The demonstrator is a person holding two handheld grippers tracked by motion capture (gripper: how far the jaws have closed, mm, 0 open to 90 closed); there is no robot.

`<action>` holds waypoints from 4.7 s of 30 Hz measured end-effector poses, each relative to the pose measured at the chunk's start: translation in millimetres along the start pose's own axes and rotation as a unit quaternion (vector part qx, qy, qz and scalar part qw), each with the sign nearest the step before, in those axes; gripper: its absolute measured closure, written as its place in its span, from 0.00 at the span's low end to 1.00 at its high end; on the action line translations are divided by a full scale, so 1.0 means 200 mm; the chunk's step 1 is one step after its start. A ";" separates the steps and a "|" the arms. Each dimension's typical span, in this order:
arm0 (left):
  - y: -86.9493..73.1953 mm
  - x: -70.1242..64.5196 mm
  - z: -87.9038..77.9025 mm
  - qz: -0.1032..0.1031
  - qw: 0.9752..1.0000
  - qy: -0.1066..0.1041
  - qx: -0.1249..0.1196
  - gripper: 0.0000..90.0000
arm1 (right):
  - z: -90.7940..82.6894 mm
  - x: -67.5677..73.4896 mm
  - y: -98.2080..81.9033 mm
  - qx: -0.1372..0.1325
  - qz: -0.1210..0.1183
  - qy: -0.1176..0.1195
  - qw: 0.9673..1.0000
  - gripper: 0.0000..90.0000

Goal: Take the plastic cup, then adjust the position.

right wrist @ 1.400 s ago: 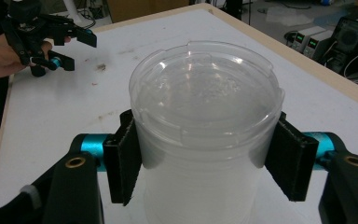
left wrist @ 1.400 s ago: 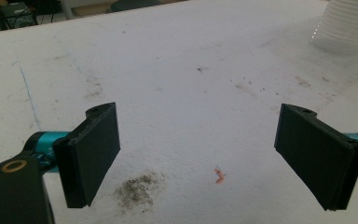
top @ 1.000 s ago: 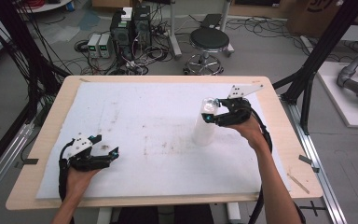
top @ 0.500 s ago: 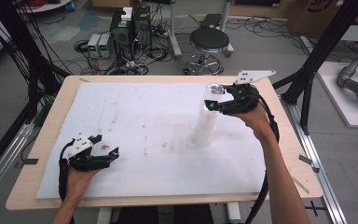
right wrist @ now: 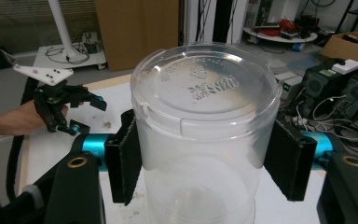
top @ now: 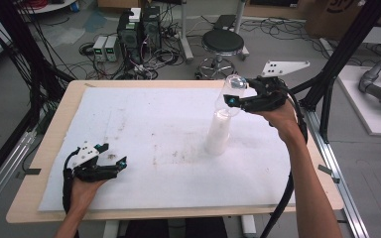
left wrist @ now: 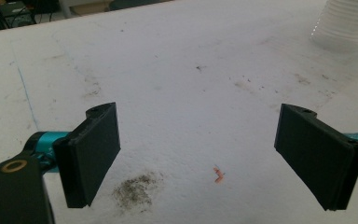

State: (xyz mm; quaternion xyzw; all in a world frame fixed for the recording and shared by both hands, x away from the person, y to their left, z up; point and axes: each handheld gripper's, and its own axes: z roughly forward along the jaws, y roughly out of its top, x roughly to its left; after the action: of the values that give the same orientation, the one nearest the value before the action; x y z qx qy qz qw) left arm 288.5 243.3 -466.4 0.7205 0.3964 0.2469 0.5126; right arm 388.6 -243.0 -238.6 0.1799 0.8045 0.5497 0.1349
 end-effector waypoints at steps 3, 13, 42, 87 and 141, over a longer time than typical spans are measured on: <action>0.00 0.00 0.00 0.000 1.000 0.000 0.000 0.16 | 0.00 0.02 0.01 0.001 0.002 0.003 1.000 0.40; 0.00 0.00 0.00 0.002 1.000 -0.002 -0.001 0.16 | 0.02 0.19 -0.06 -0.024 0.010 0.024 0.999 0.40; 0.00 0.00 0.00 0.004 1.000 -0.007 -0.003 0.16 | 0.36 0.63 -0.41 -0.018 -0.016 0.131 0.991 0.40; 0.15 0.03 -0.04 0.027 0.985 -0.165 -0.047 0.15 | 0.36 0.59 -0.41 -0.036 -0.008 0.145 0.989 0.40; 0.44 -0.56 0.38 0.065 0.890 -0.440 -0.104 0.32 | 0.43 0.59 -0.39 -0.045 0.000 0.183 0.982 0.41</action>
State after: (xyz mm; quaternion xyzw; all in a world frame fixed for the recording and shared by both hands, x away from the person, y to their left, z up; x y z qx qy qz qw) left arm 311.2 95.1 -405.3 0.7221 0.0548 -0.0231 0.6892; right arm 308.1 -144.5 -344.3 0.0702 0.7902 0.6088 -0.0067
